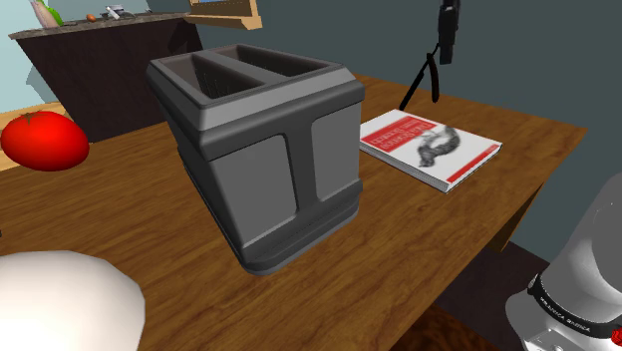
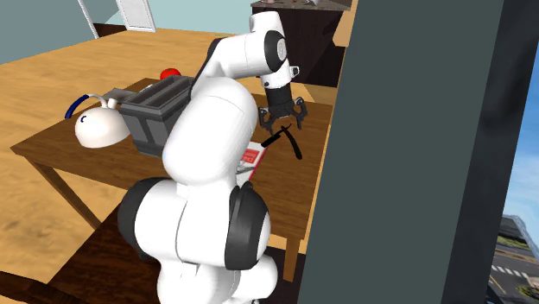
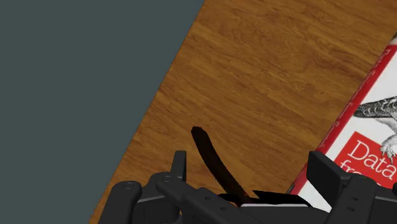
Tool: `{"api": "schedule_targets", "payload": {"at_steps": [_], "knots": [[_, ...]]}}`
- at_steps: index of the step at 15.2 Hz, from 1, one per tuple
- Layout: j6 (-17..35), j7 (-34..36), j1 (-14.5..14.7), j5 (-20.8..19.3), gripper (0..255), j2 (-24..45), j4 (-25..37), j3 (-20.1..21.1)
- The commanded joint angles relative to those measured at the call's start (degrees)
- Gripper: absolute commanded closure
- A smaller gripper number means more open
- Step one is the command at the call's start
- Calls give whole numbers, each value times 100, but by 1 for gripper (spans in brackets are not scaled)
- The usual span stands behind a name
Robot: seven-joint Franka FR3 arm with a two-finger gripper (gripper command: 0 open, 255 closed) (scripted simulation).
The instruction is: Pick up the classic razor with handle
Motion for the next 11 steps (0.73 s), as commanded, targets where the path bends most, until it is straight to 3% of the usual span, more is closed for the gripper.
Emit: {"api": "schedule_targets", "payload": {"at_steps": [1,11], "knots": [[-79,-306,57,-133,0,354,520,19],[473,-194,65,-150,0,169,-224,-7]]}}
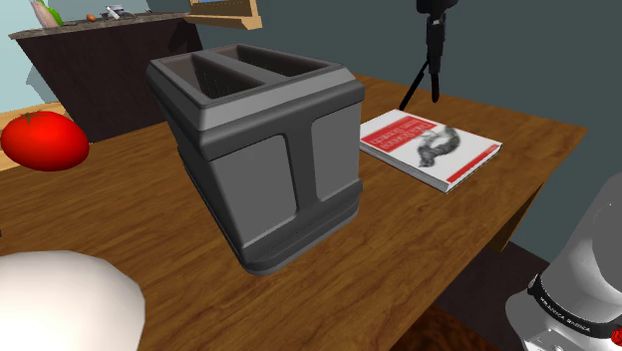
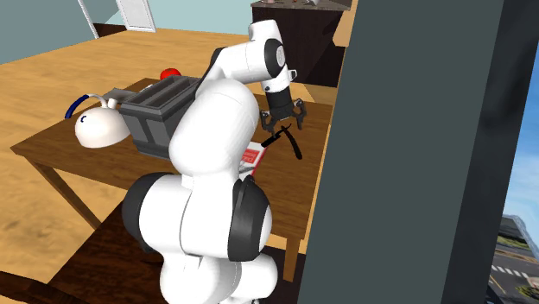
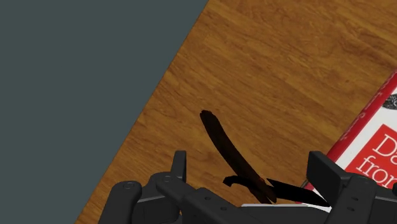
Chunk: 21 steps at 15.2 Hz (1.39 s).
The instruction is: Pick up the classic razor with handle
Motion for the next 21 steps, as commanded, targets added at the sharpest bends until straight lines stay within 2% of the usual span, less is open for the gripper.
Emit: {"api": "schedule_targets", "payload": {"at_steps": [1,10,21], "knots": [[21,8,1,1,255,-3,-24,1],[27,6,0,-1,255,-7,-32,-2],[-800,-217,-5,-3,255,354,1182,42]]}}
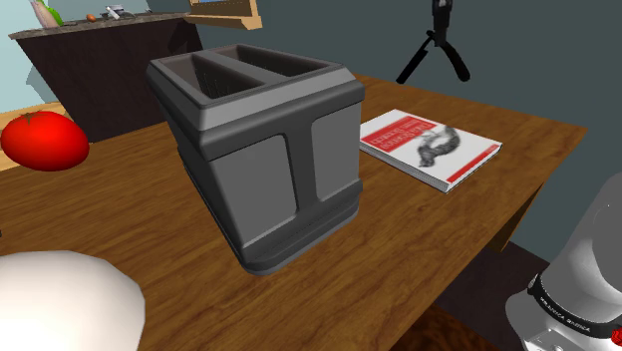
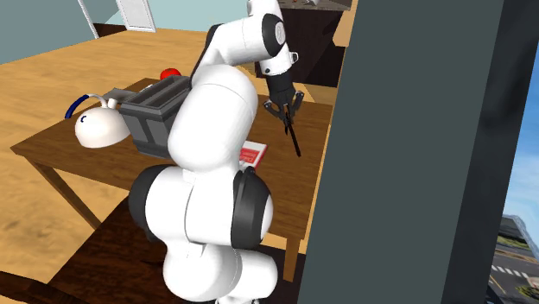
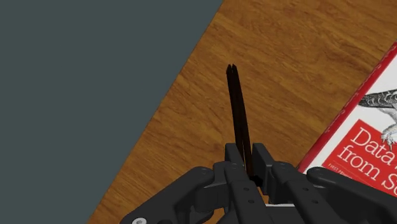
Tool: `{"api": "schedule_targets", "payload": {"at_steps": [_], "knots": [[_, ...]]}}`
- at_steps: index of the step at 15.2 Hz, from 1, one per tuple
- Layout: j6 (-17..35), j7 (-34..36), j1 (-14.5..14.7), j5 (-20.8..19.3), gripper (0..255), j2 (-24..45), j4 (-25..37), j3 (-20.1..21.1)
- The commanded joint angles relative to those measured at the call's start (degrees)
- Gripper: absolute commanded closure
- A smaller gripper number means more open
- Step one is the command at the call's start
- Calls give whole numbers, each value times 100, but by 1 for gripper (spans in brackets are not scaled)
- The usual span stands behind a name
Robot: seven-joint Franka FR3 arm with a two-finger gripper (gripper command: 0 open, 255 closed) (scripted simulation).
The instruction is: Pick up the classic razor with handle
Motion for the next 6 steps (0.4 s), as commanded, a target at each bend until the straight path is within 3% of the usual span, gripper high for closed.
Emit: {"api": "schedule_targets", "payload": {"at_steps": [1,6], "knots": [[-150,-39,-1,-1,255,94,246,9],[-400,-111,-4,-10,255,235,646,20]]}}
